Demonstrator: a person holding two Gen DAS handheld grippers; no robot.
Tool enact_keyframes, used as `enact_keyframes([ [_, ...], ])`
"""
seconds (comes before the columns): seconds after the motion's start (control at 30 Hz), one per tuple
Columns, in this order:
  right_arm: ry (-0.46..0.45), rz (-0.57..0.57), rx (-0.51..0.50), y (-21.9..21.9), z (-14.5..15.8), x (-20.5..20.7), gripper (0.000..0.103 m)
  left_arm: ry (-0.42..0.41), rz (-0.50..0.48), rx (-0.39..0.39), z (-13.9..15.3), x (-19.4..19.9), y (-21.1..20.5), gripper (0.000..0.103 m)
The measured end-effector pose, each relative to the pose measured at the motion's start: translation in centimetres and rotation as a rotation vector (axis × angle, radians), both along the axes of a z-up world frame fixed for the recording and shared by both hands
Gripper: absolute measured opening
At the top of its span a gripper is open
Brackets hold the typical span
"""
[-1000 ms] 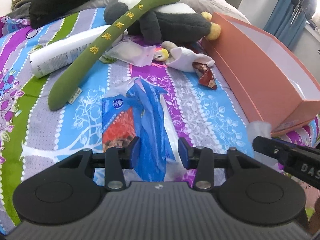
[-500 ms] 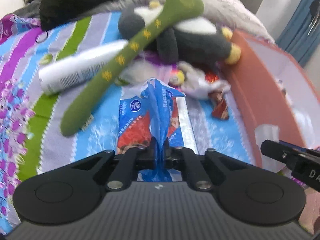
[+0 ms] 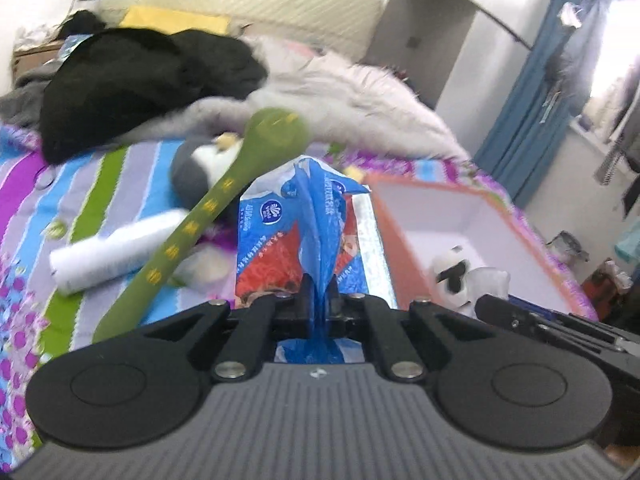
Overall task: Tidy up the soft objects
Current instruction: 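Lift the tissue packet and plastic bag and carry both over the pink box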
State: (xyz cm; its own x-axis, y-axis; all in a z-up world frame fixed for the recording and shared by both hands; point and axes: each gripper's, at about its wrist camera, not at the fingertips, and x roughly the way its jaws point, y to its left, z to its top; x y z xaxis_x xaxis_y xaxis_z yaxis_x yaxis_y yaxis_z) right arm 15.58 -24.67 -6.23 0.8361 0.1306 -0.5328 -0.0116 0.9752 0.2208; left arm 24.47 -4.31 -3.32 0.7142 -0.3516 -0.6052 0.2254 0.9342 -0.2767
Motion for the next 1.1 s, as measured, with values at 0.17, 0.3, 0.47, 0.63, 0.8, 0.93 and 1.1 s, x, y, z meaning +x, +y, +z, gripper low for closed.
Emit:
enact_keyframes([
  [0.17,-0.056,-0.036,0.012,-2.7,3.4,-0.2,0.018,-0.021,-0.047,-0.04,3.3,1.1,-2.9,0.005],
  [0.3,-0.073,-0.069,-0.012,-5.2,5.4,0.6,0.018,-0.042,-0.093,-0.036,5.5,2.5,-6.2,0.005],
  [0.47,-0.03,-0.127,-0.027,-9.0,6.4,2.2,0.019,-0.008,-0.169,-0.028,6.6,4.9,-10.8,0.005],
  [0.63,0.102,-0.183,-0.011,-12.9,4.9,4.3,0.02,0.069,-0.223,0.026,5.5,7.8,-15.7,0.005],
  [0.8,0.215,-0.214,-0.032,-15.1,2.1,5.9,0.021,0.149,-0.272,0.069,3.3,10.5,-19.4,0.005],
  [0.93,0.276,-0.221,-0.039,-16.2,0.0,6.5,0.022,0.239,-0.285,0.071,1.2,11.9,-21.7,0.005],
  [1.1,0.344,-0.216,-0.038,-17.1,-2.5,6.6,0.023,0.279,-0.3,0.104,-1.0,12.6,-23.1,0.005],
])
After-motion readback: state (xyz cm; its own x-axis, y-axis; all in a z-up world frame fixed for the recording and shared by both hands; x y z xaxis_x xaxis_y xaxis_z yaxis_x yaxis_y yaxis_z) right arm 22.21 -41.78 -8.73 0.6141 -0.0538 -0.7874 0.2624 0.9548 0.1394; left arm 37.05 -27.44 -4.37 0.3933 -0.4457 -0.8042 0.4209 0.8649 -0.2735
